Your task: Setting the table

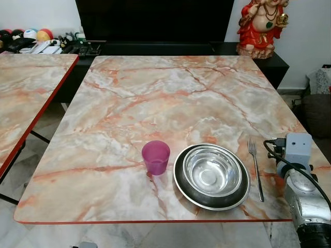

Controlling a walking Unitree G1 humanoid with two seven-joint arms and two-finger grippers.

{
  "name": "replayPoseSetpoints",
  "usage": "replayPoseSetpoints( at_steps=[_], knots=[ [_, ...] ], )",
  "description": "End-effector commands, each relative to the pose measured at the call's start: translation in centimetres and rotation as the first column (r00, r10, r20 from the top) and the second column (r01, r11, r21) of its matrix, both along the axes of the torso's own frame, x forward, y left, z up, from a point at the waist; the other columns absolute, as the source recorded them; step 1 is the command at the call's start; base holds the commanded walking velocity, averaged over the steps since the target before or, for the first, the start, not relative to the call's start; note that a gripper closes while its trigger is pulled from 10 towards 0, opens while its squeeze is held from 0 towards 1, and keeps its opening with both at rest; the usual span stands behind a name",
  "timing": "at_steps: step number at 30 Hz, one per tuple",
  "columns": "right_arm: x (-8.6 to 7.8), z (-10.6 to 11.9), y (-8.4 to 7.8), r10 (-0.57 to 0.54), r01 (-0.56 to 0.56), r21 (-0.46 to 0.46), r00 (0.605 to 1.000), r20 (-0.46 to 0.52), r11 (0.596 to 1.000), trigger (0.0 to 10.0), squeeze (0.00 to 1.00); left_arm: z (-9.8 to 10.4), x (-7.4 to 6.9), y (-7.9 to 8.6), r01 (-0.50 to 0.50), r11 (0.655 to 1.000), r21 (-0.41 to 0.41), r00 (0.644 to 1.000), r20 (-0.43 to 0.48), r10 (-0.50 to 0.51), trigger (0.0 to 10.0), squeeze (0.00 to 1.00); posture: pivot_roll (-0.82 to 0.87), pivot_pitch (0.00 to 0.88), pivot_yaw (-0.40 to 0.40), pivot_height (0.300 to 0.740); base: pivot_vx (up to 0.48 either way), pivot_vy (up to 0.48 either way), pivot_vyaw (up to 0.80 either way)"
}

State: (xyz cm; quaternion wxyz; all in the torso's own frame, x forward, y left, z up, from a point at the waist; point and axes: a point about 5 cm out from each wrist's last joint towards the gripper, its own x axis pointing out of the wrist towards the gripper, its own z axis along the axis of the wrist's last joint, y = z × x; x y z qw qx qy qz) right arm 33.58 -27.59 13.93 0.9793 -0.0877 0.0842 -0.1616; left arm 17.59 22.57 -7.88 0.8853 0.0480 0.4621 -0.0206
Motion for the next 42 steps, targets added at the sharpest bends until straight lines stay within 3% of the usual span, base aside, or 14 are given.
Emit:
replayPoseSetpoints(
  at_steps=[1, 5, 7, 10, 15, 22, 28, 36, 42],
  knots=[
    [-0.1, 0.9, 0.5, -0.001, -0.003, 0.038, 0.994, 0.108, 0.999, 10.0, 0.00, -0.5, -0.9, 0.1, 0.009, 1.000, 0.008, 0.999, -0.046, -0.009, 10.0, 0.00, 0.01, 0.125, 0.010, 0.740, 0.000, 0.000, 0.00],
    [-0.3, 1.1, 1.1, 0.001, -0.008, 0.049, 0.990, 0.138, 0.999, 10.0, 0.00, -0.5, -1.0, 0.2, 0.008, 1.000, 0.011, 0.999, -0.047, -0.008, 10.0, 0.00, 0.01, 0.125, 0.010, 0.740, 0.000, 0.000, 0.00],
    [-0.6, 0.2, 1.4, 0.016, -0.021, 0.050, 0.995, 0.102, 0.999, 10.0, 0.00, -0.5, -1.1, 0.2, 0.007, 1.000, 0.012, 0.999, -0.048, -0.007, 10.0, 0.00, 0.01, 0.120, 0.005, 0.740, 0.000, 0.000, 0.00],
    [-0.7, -0.4, 1.2, 0.004, -0.007, 0.039, 0.997, 0.072, 0.999, 10.0, 0.00, -0.5, -1.1, 0.2, 0.005, 1.000, 0.012, 0.999, -0.049, -0.005, 10.0, 0.00, 0.02, 0.122, 0.005, 0.740, 0.000, 0.000, 0.00],
    [-0.1, 0.5, 0.6, -0.024, 0.022, 0.030, 0.995, 0.093, 0.999, 10.0, 0.00, -0.6, -1.3, 0.3, 0.006, 1.000, 0.012, 0.999, -0.053, -0.006, 10.0, 0.00, 0.01, 0.121, 0.014, 0.740, 0.000, 0.000, 0.00],
    [1.8, 0.2, -1.5, -0.067, 0.063, -0.044, 0.994, -0.089, 0.997, 10.0, 0.00, -0.4, -0.9, 0.1, 0.020, 1.000, 0.006, 0.999, -0.048, -0.020, 10.0, 0.00, 0.02, 0.108, 0.017, 0.740, 0.000, 0.000, 0.00],
    [2.5, 0.5, -2.3, -0.070, 0.068, -0.019, 0.987, -0.144, 0.997, 10.0, 0.00, -0.4, -0.9, 0.1, 0.025, 1.000, 0.002, 0.999, -0.048, -0.025, 10.0, 0.00, 0.02, 0.101, 0.017, 0.740, 0.000, 0.000, 0.00],
    [3.2, 1.3, -2.3, -0.039, 0.032, -0.050, 0.987, -0.158, 0.998, 10.0, 0.00, -0.4, -1.0, 0.2, 0.018, 1.000, -0.006, 0.999, -0.049, -0.018, 10.0, 0.00, 0.03, 0.110, 0.016, 0.740, 0.000, 0.000, 0.00],
    [3.5, 0.7, -1.5, 0.028, -0.038, -0.046, 0.980, -0.196, 0.998, 10.0, 0.00, -0.5, -1.1, 0.2, 0.015, 1.000, -0.011, 0.999, -0.052, -0.016, 10.0, 0.00, 0.03, 0.116, 0.013, 0.740, 0.000, 0.000, 0.00]
  ],
)
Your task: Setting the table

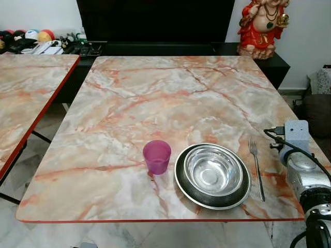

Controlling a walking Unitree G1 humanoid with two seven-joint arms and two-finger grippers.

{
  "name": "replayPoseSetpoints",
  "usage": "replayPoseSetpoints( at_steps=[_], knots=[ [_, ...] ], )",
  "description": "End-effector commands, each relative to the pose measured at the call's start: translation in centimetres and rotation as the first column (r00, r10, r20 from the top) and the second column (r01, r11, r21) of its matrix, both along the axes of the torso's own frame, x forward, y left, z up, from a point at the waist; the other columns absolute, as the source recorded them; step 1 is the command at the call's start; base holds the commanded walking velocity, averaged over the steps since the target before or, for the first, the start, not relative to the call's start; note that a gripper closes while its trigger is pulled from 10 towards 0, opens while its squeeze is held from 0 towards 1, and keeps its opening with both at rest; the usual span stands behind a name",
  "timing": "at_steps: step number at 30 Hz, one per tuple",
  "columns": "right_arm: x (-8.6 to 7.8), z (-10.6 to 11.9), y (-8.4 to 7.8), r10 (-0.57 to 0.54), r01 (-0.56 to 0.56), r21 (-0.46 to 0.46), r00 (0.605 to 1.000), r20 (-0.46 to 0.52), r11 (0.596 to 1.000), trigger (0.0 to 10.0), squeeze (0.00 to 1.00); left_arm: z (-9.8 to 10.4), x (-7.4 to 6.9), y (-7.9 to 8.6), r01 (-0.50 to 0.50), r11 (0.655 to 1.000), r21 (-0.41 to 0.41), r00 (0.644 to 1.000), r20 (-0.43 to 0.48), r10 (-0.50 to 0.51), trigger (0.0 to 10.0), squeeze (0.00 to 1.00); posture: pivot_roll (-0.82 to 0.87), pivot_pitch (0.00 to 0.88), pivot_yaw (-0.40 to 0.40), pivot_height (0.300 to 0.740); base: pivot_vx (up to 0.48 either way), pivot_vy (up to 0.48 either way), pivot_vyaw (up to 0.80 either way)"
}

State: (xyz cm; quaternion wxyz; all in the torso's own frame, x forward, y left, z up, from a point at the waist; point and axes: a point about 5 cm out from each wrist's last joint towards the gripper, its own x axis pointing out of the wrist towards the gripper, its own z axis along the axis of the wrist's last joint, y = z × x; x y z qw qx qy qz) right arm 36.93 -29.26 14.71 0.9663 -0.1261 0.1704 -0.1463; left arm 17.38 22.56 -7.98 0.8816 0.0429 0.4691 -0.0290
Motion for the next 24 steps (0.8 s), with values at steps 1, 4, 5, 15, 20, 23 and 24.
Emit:
replayPoseSetpoints(
  at_steps=[1, 4, 5, 15, 20, 23, 24],
  knots=[
    [0.1, -0.2, 0.3, 0.020, -0.020, 0.001, 1.000, -0.018, 1.000, 10.0, 0.00, -0.4, -0.9, 0.2, 0.005, 1.000, 0.003, 0.999, -0.035, -0.005, 10.0, 0.00, 0.03, 0.118, 0.012, 0.740, 0.000, 0.000, 0.00],
    [0.1, -0.5, 0.5, 0.037, -0.037, 0.009, 0.999, -0.027, 0.999, 10.0, 0.00, -0.4, -0.9, 0.2, 0.004, 1.000, 0.001, 0.999, -0.035, -0.004, 10.0, 0.00, 0.04, 0.122, 0.013, 0.740, 0.000, 0.000, 0.00],
    [0.1, -0.5, 0.5, 0.037, -0.037, 0.009, 0.999, -0.027, 0.999, 10.0, 0.00, -0.4, -0.9, 0.2, 0.004, 1.000, 0.001, 0.999, -0.035, -0.004, 10.0, 0.00, 0.04, 0.122, 0.013, 0.740, 0.000, 0.000, 0.00],
    [0.5, -0.5, 1.6, 0.104, -0.103, 0.024, 0.995, -0.013, 0.994, 10.0, 0.00, -0.4, -1.0, 0.4, 0.000, 1.000, 0.003, 0.999, -0.034, 0.000, 10.0, 0.00, 0.04, 0.131, 0.008, 0.740, 0.000, 0.000, 0.00],
    [0.6, -0.7, 2.2, 0.132, -0.132, 0.027, 0.991, -0.019, 0.991, 10.0, 0.00, -0.4, -1.0, 0.4, 0.003, 1.000, 0.004, 0.999, -0.033, -0.003, 10.0, 0.00, 0.06, 0.142, 0.006, 0.740, 0.000, 0.000, 0.00],
    [0.4, -1.3, 2.2, 0.133, -0.133, 0.016, 0.990, -0.047, 0.991, 10.0, 0.00, -0.4, -1.2, 0.5, 0.007, 1.000, 0.007, 0.999, -0.034, -0.007, 10.0, 0.00, 0.06, 0.144, 0.006, 0.740, 0.000, 0.000, 0.00],
    [0.4, -1.4, 2.2, 0.124, -0.123, 0.020, 0.991, -0.047, 0.992, 10.0, 0.00, -0.4, -1.2, 0.5, 0.007, 1.000, 0.008, 0.999, -0.035, -0.007, 10.0, 0.00, 0.06, 0.146, 0.008, 0.740, 0.000, 0.000, 0.00]
  ],
)
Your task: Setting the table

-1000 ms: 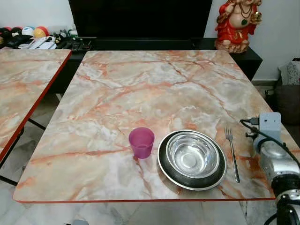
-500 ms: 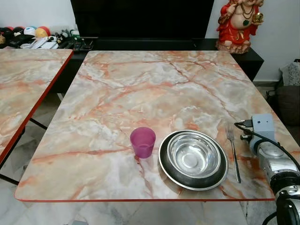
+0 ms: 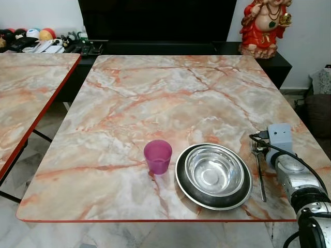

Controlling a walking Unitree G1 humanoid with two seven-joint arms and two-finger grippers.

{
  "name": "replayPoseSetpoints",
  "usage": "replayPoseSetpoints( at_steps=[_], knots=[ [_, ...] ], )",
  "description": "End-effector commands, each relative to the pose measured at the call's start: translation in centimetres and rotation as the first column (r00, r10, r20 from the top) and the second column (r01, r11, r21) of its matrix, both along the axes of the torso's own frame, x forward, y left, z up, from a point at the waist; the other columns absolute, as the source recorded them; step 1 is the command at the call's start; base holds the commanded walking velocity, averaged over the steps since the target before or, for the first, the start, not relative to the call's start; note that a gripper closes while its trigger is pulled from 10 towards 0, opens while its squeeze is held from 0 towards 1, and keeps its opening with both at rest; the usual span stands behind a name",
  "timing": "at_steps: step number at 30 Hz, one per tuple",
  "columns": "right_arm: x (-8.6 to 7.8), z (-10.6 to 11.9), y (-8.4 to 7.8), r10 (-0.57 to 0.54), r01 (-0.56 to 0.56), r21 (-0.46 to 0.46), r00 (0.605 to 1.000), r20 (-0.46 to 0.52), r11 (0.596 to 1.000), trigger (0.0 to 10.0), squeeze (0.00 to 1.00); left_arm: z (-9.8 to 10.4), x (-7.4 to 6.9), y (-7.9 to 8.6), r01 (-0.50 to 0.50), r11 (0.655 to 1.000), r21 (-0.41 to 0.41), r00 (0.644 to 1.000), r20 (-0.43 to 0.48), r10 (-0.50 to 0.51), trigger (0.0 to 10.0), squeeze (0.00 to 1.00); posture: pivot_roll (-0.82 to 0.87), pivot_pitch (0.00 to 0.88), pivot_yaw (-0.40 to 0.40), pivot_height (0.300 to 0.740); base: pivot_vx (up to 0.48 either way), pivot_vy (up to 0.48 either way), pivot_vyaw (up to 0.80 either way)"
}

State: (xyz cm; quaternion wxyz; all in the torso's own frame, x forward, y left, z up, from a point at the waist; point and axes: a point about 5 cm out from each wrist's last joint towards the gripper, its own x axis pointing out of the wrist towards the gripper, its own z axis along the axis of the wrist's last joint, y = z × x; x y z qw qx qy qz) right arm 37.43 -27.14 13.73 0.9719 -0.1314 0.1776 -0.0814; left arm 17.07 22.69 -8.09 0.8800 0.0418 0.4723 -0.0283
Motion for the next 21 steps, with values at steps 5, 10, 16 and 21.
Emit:
replayPoseSetpoints(
  at_steps=[5, 10, 16, 21],
  knots=[
    [-0.1, -0.5, 0.1, -0.001, 0.001, 0.000, 1.000, -0.019, 1.000, 10.0, 0.00, -0.3, -1.1, 0.6, 0.011, 1.000, 0.014, 0.999, -0.030, -0.011, 10.0, 0.00, 0.06, 0.150, 0.010, 0.740, 0.000, 0.000, 0.00],
    [0.0, -0.3, 0.3, 0.011, -0.011, 0.003, 1.000, -0.001, 1.000, 10.0, 0.00, -0.3, -1.0, 0.7, 0.012, 1.000, 0.017, 1.000, -0.029, -0.011, 10.0, 0.00, 0.07, 0.151, 0.010, 0.740, 0.000, 0.000, 0.00],
    [0.3, 0.1, 1.0, 0.050, -0.051, 0.022, 0.998, 0.041, 0.998, 10.0, 0.00, -0.3, -1.0, 0.7, 0.014, 1.000, 0.016, 1.000, -0.028, -0.014, 10.0, 0.00, 0.07, 0.150, 0.012, 0.740, 0.000, 0.000, 0.00],
    [0.5, 0.2, 1.5, 0.079, -0.080, 0.022, 0.996, 0.052, 0.997, 10.0, 0.00, -0.3, -0.9, 0.6, 0.015, 1.000, 0.015, 1.000, -0.028, -0.014, 10.0, 0.00, 0.07, 0.150, 0.011, 0.740, 0.000, 0.000, 0.00]
  ],
)
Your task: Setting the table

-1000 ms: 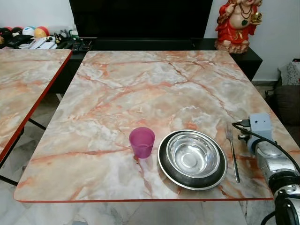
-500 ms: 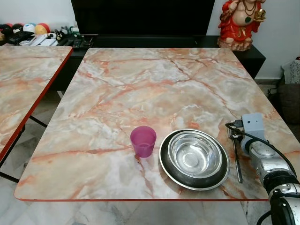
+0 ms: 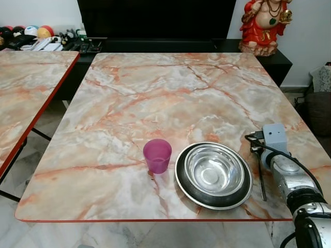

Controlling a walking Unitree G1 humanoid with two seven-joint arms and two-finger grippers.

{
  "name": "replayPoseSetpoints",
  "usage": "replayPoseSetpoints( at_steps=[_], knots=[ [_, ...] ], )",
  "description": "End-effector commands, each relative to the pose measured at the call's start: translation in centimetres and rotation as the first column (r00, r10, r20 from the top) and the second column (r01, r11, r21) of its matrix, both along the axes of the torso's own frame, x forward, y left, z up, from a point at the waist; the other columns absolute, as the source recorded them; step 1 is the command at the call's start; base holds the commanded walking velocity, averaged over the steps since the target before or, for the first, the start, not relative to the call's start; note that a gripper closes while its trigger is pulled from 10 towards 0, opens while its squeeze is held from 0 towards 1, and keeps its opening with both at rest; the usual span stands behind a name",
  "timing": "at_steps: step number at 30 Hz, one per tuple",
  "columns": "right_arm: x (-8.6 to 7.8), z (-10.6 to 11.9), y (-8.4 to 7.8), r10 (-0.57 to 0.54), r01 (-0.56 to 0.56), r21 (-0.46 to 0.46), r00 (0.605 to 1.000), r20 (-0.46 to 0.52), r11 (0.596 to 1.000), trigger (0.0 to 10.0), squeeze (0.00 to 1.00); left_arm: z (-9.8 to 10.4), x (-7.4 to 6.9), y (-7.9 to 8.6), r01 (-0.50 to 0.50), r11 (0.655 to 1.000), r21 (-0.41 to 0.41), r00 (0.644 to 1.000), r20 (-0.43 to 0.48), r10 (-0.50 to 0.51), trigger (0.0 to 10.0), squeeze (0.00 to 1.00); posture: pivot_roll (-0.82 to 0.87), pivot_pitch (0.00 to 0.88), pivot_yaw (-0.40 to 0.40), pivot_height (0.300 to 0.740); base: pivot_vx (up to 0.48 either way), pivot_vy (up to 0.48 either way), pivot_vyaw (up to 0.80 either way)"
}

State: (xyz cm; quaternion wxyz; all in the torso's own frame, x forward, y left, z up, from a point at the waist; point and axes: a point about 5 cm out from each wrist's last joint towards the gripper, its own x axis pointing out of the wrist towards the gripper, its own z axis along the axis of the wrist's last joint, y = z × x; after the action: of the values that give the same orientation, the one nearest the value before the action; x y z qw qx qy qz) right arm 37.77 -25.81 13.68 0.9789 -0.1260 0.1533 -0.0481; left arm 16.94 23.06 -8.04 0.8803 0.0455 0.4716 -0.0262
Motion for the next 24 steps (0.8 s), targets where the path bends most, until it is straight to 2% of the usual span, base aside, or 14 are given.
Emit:
replayPoseSetpoints(
  at_steps=[1, 14, 24],
  knots=[
    [0.1, 0.2, 0.2, 0.012, -0.012, 0.003, 1.000, 0.009, 1.000, 10.0, 0.00, -0.3, -0.8, 0.2, 0.015, 1.000, 0.007, 0.999, -0.030, -0.015, 10.0, 0.00, 0.07, 0.149, 0.011, 0.740, 0.000, 0.000, 0.00],
    [0.0, -0.1, 0.1, 0.007, -0.007, -0.001, 1.000, -0.001, 1.000, 10.0, 0.00, -0.3, -0.8, 0.2, 0.013, 1.000, 0.004, 0.999, -0.031, -0.013, 10.0, 0.00, 0.06, 0.150, 0.008, 0.740, 0.000, 0.000, 0.00],
    [0.3, 1.3, -0.5, -0.043, 0.037, 0.073, 0.995, 0.088, 0.997, 10.0, 0.00, -0.3, -0.8, 0.1, 0.015, 1.000, 0.006, 0.999, -0.030, -0.015, 10.0, 0.00, 0.06, 0.153, 0.011, 0.740, 0.000, 0.000, 0.00]
  ],
)
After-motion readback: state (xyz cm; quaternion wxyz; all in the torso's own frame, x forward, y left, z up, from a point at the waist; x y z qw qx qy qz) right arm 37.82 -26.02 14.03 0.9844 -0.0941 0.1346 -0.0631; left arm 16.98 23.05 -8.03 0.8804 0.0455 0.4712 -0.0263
